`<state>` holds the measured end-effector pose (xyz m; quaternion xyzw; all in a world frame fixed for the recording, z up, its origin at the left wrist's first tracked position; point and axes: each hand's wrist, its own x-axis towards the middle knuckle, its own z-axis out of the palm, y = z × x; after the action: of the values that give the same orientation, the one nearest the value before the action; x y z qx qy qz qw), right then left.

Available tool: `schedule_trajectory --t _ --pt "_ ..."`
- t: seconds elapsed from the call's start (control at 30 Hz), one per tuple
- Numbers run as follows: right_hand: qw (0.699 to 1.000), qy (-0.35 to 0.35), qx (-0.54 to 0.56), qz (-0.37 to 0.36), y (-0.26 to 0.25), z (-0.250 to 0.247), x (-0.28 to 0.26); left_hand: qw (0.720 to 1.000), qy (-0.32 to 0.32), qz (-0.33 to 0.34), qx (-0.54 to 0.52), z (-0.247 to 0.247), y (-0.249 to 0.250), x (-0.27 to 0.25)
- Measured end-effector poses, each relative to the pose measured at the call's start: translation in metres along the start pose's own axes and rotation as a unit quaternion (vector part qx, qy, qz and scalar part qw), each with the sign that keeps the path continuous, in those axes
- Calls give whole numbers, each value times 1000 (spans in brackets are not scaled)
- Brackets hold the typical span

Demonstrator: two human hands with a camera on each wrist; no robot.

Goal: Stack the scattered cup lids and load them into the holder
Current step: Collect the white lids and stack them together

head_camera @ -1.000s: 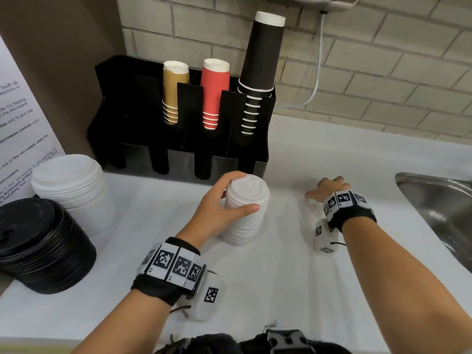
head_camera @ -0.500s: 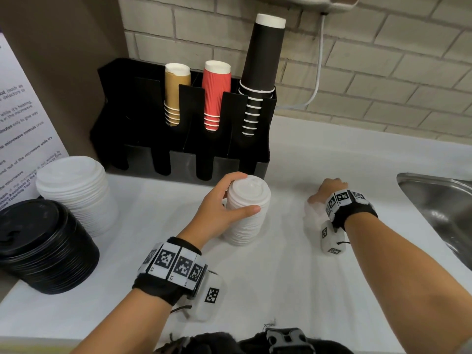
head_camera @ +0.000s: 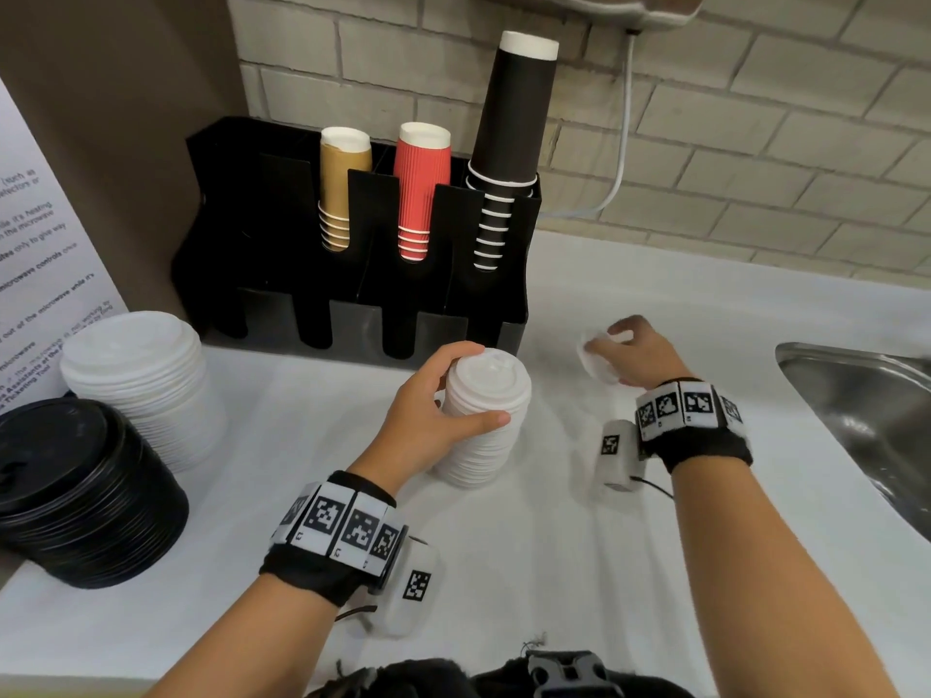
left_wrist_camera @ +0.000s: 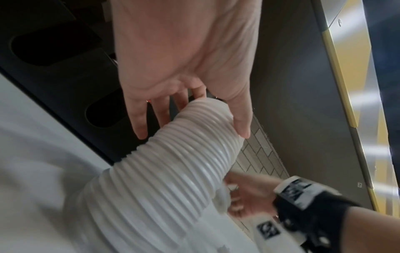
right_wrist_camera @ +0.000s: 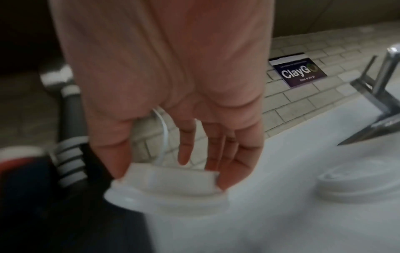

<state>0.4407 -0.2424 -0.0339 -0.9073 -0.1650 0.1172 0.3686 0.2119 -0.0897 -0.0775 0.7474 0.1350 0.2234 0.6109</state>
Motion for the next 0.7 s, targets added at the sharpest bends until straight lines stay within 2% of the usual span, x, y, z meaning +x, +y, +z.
schedule_trajectory --t 0.07,0.13,0.23,0.37,0.47,0.7 --pt "990 -6 131 -52 -16 6 -25 1000 4 -2 -1 1 1 0" --pt "977 -8 177 -117 -27 14 -49 1000 8 -9 -9 3 1 0" --pt "962 -8 172 -212 -36 24 -76 1000 21 -17 -13 5 0 0" --pt "950 -11 119 -290 -39 33 -97 999 30 -17 -21 7 -2 -1" --pt "944 -19 74 -320 -39 39 -100 999 37 -11 -27 10 -2 -1" --pt "943 -61 32 -325 -55 46 -98 998 46 -11 -45 11 -1 -1"
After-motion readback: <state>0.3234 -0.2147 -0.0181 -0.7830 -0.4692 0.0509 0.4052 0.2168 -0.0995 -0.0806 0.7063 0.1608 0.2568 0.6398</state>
